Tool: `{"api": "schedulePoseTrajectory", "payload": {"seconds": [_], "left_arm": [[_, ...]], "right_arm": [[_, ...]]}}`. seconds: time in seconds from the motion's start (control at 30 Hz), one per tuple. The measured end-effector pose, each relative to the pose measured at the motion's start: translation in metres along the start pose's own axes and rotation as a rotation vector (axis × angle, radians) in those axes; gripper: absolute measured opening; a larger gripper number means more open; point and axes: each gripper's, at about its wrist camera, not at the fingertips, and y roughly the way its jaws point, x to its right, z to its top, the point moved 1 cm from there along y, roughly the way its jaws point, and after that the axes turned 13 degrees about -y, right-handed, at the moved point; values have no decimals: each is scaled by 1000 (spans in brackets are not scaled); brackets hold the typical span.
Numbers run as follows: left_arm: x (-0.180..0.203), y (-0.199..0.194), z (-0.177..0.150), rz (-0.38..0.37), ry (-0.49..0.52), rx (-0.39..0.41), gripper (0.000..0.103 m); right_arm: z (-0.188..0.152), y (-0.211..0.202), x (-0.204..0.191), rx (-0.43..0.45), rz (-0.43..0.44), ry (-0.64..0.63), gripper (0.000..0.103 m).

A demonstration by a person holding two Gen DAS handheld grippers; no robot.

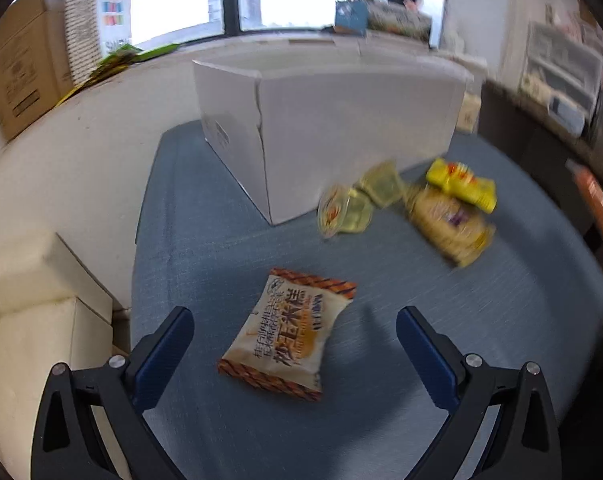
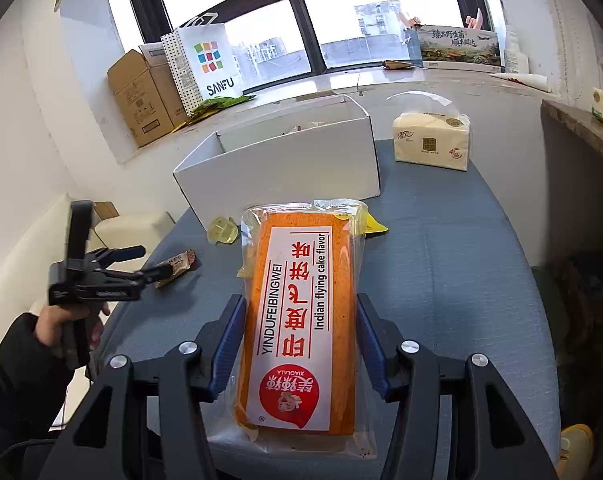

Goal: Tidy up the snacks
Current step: 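Carry the orange packet to the box while the left grasps the cookie packet, then release both packets into the white box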

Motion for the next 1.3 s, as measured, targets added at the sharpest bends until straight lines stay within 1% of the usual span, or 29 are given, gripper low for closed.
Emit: {"api": "schedulePoseTrajectory", "payload": {"seconds": [0.07,0.1,0.13,0.17,0.2,0.27,0.37,0.47,0.57,0.63,0.7,0.77,0.83,0.9,0.93,1.07,1.13,1.2,1.27,1.3], "left_arm": [[-6,14,0,10,-12,-42,103],[-8,16,-1,7,-17,-46,94],[-12,20,-2,5,-37,-58,82],[-15,19,-2,16,-49,-44,66],[-16,17,-1,7,-60,-41,50],[-21,11,0,-23,-95,-39,50],[-24,-6,0,-55,-122,12,49],[-23,-31,3,-150,-181,68,49],[-15,-58,14,-215,-212,145,49],[-9,-75,22,-265,-235,205,49],[-4,-88,32,-295,-243,245,49],[3,-91,44,-310,-234,264,49],[5,-95,61,-317,-233,284,49],[9,-96,79,-317,-239,310,49],[11,-93,93,-321,-240,326,49],[16,-77,140,-298,-233,341,49],[17,-64,165,-274,-241,332,49],[19,-47,188,-246,-244,314,49],[21,-34,202,-223,-243,294,49],[23,-25,210,-206,-241,278,49]], "right_arm": [[-1,0,1,1,2,4,58],[-1,0,0,1,4,3,58],[0,0,-1,1,4,1,58],[-1,0,-1,0,4,0,58],[-1,0,-2,-1,5,-3,58],[-1,1,-2,-3,7,-6,58],[-1,2,-3,-4,11,-6,58],[1,3,-2,5,20,1,58],[6,5,-2,23,35,11,58],[15,7,-2,43,58,19,58],[26,8,-1,61,63,20,58],[44,10,-1,89,64,5,58],[65,14,-2,109,63,-10,58],[95,23,-1,129,58,-34,58],[109,28,1,143,50,-39,58],[161,59,16,156,60,5,58],[184,78,23,151,59,18,58],[205,101,30,127,42,22,58],[224,125,36,92,33,28,58],[227,131,38,80,23,26,59]]}}
